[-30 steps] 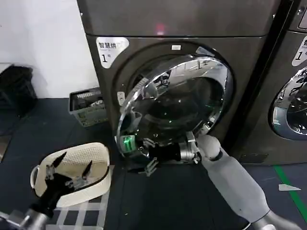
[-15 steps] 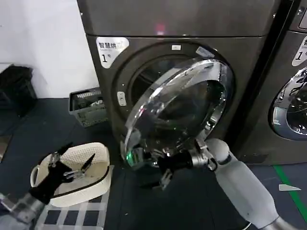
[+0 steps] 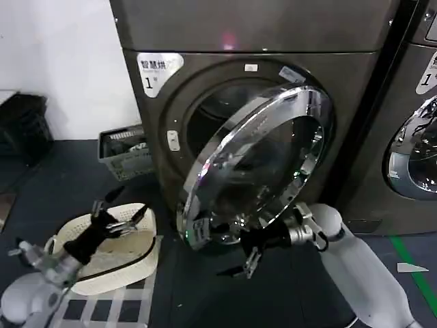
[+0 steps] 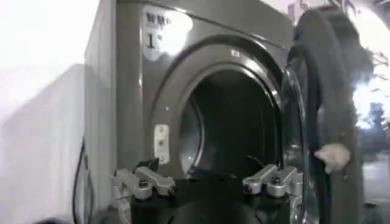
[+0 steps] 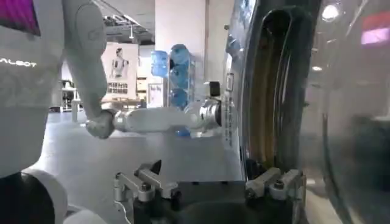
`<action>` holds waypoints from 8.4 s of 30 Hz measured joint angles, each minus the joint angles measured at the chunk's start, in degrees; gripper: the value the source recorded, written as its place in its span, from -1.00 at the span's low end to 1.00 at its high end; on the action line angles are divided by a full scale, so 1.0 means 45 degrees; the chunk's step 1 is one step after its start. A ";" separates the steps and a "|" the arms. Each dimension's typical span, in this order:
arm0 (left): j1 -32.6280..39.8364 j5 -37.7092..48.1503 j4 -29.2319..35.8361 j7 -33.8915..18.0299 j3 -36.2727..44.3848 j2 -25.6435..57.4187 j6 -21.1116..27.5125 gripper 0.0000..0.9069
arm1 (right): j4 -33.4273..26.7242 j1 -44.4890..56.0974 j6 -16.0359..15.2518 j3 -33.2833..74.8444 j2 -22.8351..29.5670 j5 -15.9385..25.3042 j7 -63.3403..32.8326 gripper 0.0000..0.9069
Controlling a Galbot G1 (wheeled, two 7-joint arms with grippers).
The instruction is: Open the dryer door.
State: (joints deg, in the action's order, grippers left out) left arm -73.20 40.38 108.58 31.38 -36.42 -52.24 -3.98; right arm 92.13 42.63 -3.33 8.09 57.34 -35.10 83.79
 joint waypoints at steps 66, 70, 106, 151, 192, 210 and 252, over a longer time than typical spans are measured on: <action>0.6541 0.0250 -0.0966 0.0681 0.9813 0.0162 0.0226 1.00 | 0.0830 0.8284 -0.0714 1.7325 0.0396 0.0624 -1.3307 1.00; 0.7103 0.0264 -0.1056 0.0616 1.0716 -0.0149 0.0238 1.00 | 0.1043 0.8603 -0.0854 1.8161 0.0515 0.0488 -1.4003 1.00; 1.1752 -0.0550 -0.5232 -0.1565 1.6169 -0.6571 0.0326 1.00 | 0.2094 1.0482 -0.1904 2.4263 0.1039 0.1459 -1.7167 1.00; 1.2984 -0.2466 -0.9702 -0.4627 1.6574 -0.8879 -0.0406 1.00 | 0.1897 1.0759 -0.1625 2.5302 0.0830 0.1421 -1.7023 1.00; 1.1353 -0.1151 -0.2602 -0.3271 1.5575 -0.2242 -0.2536 1.00 | 0.2626 1.0851 -0.0899 2.6474 0.0844 0.1843 -1.7057 1.00; 0.8690 -0.4684 -0.0975 0.0816 1.2208 0.4364 -0.2856 1.00 | 0.2849 1.0242 -0.0760 2.6396 0.0682 0.2611 -1.6888 1.00; 0.6145 -0.6987 -0.4212 0.0672 0.9130 0.7991 0.3750 1.00 | 0.3623 1.0134 -0.0677 2.6179 0.1087 0.2828 -1.6816 1.00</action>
State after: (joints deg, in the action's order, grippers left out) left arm -45.55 8.94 89.63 34.41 4.67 -16.28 12.89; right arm 108.44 88.24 -6.37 125.89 62.24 -22.37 8.12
